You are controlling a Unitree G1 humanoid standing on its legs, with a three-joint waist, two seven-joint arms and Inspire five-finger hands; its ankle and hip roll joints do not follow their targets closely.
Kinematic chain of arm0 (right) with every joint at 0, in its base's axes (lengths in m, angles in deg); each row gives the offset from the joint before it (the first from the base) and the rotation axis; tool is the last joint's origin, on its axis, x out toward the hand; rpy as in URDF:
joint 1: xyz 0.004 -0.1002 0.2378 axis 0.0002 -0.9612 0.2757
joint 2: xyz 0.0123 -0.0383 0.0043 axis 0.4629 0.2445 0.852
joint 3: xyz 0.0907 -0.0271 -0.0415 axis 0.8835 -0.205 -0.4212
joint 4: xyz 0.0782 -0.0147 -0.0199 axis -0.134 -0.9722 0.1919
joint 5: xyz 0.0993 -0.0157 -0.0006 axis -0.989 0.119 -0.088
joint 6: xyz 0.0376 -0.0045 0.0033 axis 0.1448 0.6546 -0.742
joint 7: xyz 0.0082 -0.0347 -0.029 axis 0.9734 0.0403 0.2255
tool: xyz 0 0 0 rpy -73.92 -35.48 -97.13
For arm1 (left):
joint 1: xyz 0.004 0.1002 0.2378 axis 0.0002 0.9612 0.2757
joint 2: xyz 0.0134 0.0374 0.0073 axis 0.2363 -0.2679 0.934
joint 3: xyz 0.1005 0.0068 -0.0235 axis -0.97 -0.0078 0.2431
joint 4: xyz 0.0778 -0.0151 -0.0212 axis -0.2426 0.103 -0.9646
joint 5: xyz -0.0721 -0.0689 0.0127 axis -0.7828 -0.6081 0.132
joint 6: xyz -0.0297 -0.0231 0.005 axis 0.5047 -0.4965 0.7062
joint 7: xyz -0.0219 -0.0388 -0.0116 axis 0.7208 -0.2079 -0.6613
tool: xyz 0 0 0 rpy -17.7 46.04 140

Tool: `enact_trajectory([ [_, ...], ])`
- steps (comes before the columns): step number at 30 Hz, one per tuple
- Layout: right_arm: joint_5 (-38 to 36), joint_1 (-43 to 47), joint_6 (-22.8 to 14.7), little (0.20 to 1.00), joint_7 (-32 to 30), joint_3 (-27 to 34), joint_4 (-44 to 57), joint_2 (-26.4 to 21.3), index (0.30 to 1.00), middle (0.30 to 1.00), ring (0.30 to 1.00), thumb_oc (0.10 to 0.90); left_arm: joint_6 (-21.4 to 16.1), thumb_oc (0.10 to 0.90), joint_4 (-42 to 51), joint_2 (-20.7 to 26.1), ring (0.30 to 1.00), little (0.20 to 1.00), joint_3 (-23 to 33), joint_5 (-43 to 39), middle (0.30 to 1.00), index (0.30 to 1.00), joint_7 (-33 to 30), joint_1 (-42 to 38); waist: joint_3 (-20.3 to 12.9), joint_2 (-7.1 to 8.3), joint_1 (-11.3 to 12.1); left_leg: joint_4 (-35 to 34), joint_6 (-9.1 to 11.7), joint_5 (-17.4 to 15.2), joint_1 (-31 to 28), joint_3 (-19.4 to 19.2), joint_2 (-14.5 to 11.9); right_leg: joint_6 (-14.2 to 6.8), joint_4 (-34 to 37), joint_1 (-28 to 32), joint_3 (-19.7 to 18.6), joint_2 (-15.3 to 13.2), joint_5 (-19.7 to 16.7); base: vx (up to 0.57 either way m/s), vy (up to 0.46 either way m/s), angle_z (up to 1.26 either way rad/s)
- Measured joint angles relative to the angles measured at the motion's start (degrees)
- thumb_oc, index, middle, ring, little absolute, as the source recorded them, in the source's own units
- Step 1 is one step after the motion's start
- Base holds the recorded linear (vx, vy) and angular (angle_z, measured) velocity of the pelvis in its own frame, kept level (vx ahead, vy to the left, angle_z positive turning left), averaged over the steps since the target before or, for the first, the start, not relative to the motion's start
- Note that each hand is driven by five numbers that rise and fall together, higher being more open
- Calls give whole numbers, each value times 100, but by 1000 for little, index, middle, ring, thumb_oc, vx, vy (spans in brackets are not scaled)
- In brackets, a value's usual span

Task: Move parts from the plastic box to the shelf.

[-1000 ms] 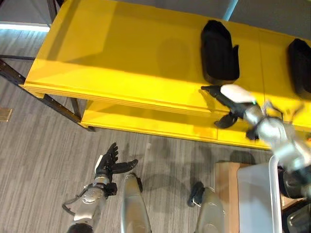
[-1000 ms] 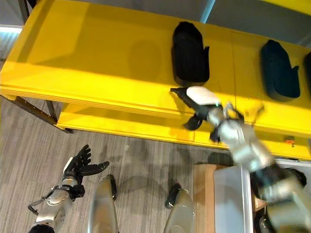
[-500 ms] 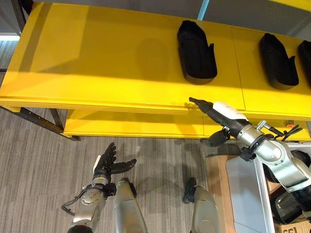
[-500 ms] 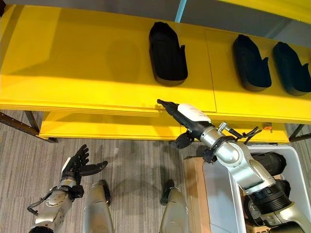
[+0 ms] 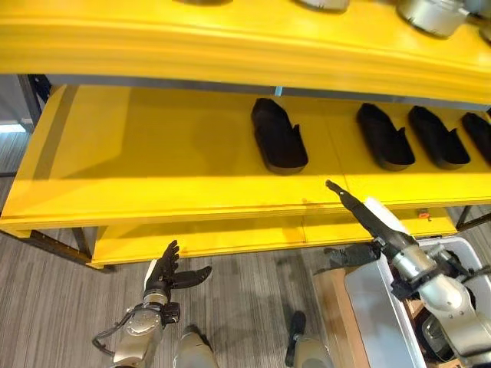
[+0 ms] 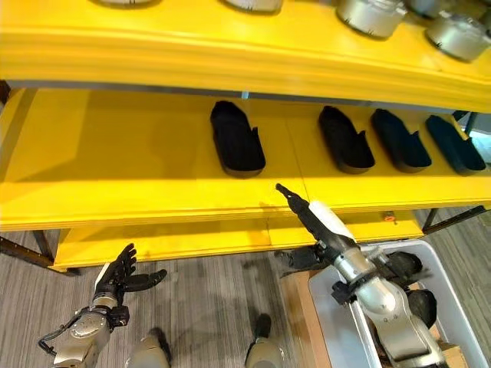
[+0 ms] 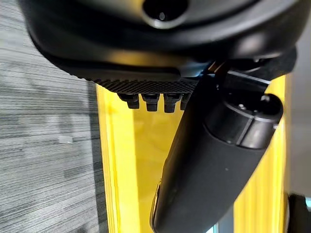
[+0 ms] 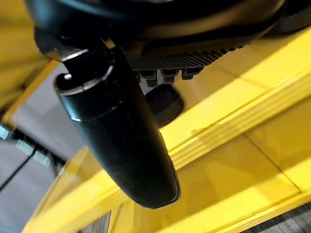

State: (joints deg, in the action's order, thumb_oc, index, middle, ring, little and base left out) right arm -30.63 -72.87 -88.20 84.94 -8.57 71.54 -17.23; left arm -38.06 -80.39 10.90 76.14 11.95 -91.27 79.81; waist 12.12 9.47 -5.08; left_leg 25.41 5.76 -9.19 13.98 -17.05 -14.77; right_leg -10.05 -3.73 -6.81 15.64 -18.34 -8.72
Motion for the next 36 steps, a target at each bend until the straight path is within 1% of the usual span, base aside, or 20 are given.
enact_trajectory([
  [2,-24,-271,-19,1000,-2,106,78,155,1000,1000,1000,900,-2,900,2,-7,1000,1000,-25,1,1000,1000,3,-13,-67,41,-81,-32,-12,-17,-66,-65,28,10,12,2,-84,-25,-35,22,174,-15],
  [5,-254,-764,-50,1000,-55,374,98,709,1000,1000,1000,900,-18,900,-21,5,1000,1000,-141,92,1000,1000,-18,-56,-163,87,-214,-101,-63,-78,-146,-166,134,102,11,-22,-191,-112,-287,-9,168,-16],
  [8,-266,-1030,-28,1000,-60,383,90,753,1000,1000,1000,900,-66,900,-102,27,1000,1000,-266,228,1000,1000,-35,-112,-241,104,-435,-304,-120,-66,-343,-456,246,209,190,-254,-385,-119,-1130,-34,139,-53],
  [9,-265,-977,-27,1000,-114,360,59,839,1000,1000,1000,900,-90,900,-122,39,1000,1000,-315,227,1000,1000,-135,-139,-264,83,-426,-325,-141,-77,-295,-449,260,273,306,-398,-415,-75,-1512,-78,125,-95],
  [10,-265,-928,-15,1000,-152,311,56,945,1000,1000,1000,900,-108,900,-189,61,1000,1000,-357,228,1000,1000,-189,-247,-262,101,-467,-274,-241,-116,-229,-529,323,693,408,-571,-340,10,-1890,-50,98,-99],
  [11,-266,-878,-16,1000,-215,246,34,951,1000,1000,1000,900,-109,900,-214,46,1000,1000,-345,226,1000,1000,-225,-289,-259,86,-435,-273,-329,-117,-221,-544,260,819,389,-681,-276,15,-2000,-77,125,-94],
  [12,-267,-878,-14,1000,-281,112,-79,944,1000,1000,1000,900,-112,900,-254,8,1000,1000,-355,225,1000,1000,-225,-320,-230,30,-460,-302,-440,-59,-323,-738,180,640,221,-676,-16,13,-1825,-103,162,-56],
  [13,-265,-884,20,1000,-282,67,-125,944,1000,1000,1000,900,-129,900,-236,3,1000,1000,-431,218,1000,1000,-253,-344,-254,22,-452,-285,-491,-27,-340,-811,185,622,26,-612,318,35,-1610,-149,201,-71],
  [14,-268,-816,40,1000,-328,-79,-136,937,1000,1000,1000,900,-210,900,-172,20,1000,1000,-475,216,1000,1000,-263,-299,-300,25,-347,-285,-500,-4,-385,-999,122,657,-189,-600,947,98,-1142,-104,98,-94],
  [15,-315,-544,27,1000,-353,-261,-234,924,1000,1000,1000,900,-237,900,-131,30,1000,1000,-447,178,1000,1000,-353,-235,-297,90,-266,-129,-425,-144,-392,-1011,240,632,19,-726,1142,173,-1605,-66,-3,-162],
  [16,-355,-19,3,1000,-371,-464,-390,854,1000,1000,1000,900,-212,900,-132,23,1000,1000,-428,158,1000,1000,-429,-176,-247,6,-232,-56,-670,-311,-330,-1007,375,744,127,-945,883,225,-1929,-19,-90,-167],
  [17,-403,348,-12,1000,-441,-609,-500,887,1000,1000,1000,900,-195,900,-200,-37,1000,1000,-381,164,1000,1000,-392,-174,-170,-111,-200,-12,-779,-284,-387,-1155,274,605,-5,-993,829,227,-1646,-17,-115,-151],
  [18,-440,360,9,1000,-479,-663,-518,789,1000,1000,1000,900,-144,900,-240,-254,1000,1000,-274,160,1000,1000,-384,-191,-150,-280,-196,-115,-760,-258,-525,-1335,215,475,-653,-924,1024,74,-623,18,-170,-102],
  [19,-439,259,11,1000,-486,-659,-531,614,1000,1000,1000,900,-170,900,-143,-470,1000,1000,-187,157,1000,1000,-385,-103,-174,-385,-120,-332,-686,-162,-710,-1495,214,286,-907,-631,1027,-90,-287,46,-187,-68],
  [21,-441,141,-4,1000,-563,-624,-556,612,1000,1000,1000,900,-237,900,-16,-441,1000,1000,-188,161,1000,1000,-371,12,-178,-321,-72,-508,-563,-4,-821,-1570,166,3,-800,-103,980,-250,143,63,-163,-39],
  [22,-441,76,-1,1000,-584,-628,-577,674,1000,1000,1000,900,-235,900,-22,-413,1000,1000,-108,159,1000,1000,-373,49,-186,-248,-86,-545,-517,63,-823,-1582,135,-45,-493,225,909,-224,201,42,-126,-32],
  [24,-458,-20,29,1000,-590,-653,-618,695,1000,1000,1000,900,-207,900,-120,-415,1000,1000,-33,153,1000,1000,-380,133,-159,-207,-92,-853,-323,336,-1012,-1750,27,106,-171,341,800,1,147,64,-201,-35],
  [28,-590,-320,42,1000,-613,-419,-623,673,1000,1000,1000,900,-211,900,-100,-435,1000,1000,-130,158,1000,1000,-259,441,-166,-257,-345,-1274,-100,631,-1328,-2026,-132,234,30,309,611,293,202,21,-144,-37],
  [33,-663,-629,46,1000,-678,-85,-602,657,1000,1000,1000,900,-211,900,-84,-482,1000,1000,-427,160,1000,1000,-120,425,-155,-468,-638,-1243,-44,729,-1332,-2175,-299,345,-82,111,499,438,244,-30,-101,-18],
  [36,-663,-674,23,1000,-718,-64,-604,625,1000,1000,1000,900,-225,900,-53,-476,1000,1000,-658,161,1000,1000,-125,356,-63,-673,-715,-1056,-28,677,-1301,-2260,-415,453,-410,-52,347,457,316,-60,-140,-25],
])
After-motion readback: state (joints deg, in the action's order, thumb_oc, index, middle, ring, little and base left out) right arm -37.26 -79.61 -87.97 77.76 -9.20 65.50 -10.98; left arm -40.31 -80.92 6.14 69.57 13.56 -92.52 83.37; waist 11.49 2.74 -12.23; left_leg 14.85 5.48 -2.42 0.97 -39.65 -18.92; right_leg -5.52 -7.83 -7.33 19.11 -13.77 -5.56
